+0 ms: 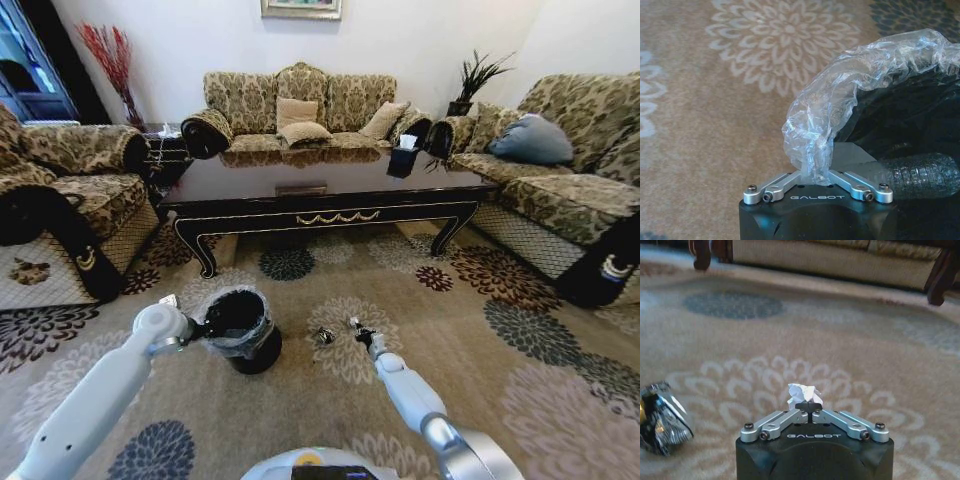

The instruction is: Move to the front of the table and pick up the trash from the floor, then place it into the trash bin.

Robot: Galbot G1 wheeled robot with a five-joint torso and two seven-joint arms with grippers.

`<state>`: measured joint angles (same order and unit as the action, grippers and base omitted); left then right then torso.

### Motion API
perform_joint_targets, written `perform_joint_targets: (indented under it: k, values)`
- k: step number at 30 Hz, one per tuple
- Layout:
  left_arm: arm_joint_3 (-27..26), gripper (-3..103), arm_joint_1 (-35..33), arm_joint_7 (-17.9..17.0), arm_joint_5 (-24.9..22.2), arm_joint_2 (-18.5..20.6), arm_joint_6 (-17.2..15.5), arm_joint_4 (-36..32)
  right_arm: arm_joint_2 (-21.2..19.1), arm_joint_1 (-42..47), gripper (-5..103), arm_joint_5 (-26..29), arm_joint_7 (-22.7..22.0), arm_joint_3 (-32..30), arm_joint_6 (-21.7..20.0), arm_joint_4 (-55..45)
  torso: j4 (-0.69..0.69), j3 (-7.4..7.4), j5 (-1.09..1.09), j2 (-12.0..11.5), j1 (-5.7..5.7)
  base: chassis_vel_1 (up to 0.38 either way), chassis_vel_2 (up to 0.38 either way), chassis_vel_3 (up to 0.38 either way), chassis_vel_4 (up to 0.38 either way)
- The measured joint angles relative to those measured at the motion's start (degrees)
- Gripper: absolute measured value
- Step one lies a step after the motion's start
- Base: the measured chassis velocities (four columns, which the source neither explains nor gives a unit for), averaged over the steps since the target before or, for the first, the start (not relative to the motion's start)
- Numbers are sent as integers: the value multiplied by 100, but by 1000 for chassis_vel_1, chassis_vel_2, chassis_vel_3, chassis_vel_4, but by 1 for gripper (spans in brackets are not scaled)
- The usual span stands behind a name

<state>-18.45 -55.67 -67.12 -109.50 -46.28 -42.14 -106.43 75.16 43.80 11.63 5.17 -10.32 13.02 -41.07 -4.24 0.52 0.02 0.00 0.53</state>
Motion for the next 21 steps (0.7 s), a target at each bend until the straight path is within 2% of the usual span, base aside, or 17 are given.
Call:
perform_joint_targets:
  k: [2,7,9,13,15,16,18,20,21]
  values:
    - [63,0,7,-2,28,-39,0,-53,-110,148,0,140,-34,52,-50,-313,0,0,1,0,0,0,0,0,0]
    - [363,0,62,-128,69,-320,0,-309,-823,1074,0,550,-258,-3,-288,-2213,-3,0,0,0,0,0,0,0,0]
    - [388,0,67,-141,69,-338,0,-322,-870,1151,0,552,-298,-43,-311,-2377,-2,-1,0,0,0,0,0,0,0]
    - [697,0,178,-267,64,-540,0,-406,-1375,2189,0,660,-534,-458,-478,-4185,0,-1,-3,1,0,0,0,0,0]
    - [738,0,197,-275,64,-569,0,-414,-1430,2371,0,657,-544,-518,-491,-4413,-1,-1,-1,1,0,0,0,0,0]
    - [868,0,249,-289,81,-618,0,-460,-1555,2768,0,632,-552,-671,-503,-4918,-3,-1,3,1,0,0,0,0,0]
    - [1089,0,289,-301,121,-646,1,-534,-1703,3217,0,621,-555,-878,-505,-5546,-4,-1,-2,1,0,0,0,0,0]
    - [1158,0,304,-306,132,-653,1,-562,-1740,3333,0,615,-555,-937,-506,-5716,-3,-1,-2,1,0,0,0,0,0]
    - [1359,0,365,-339,168,-668,0,-630,-1812,3591,0,566,-555,-1100,-506,-6138,-1,-1,0,1,0,0,0,0,0]
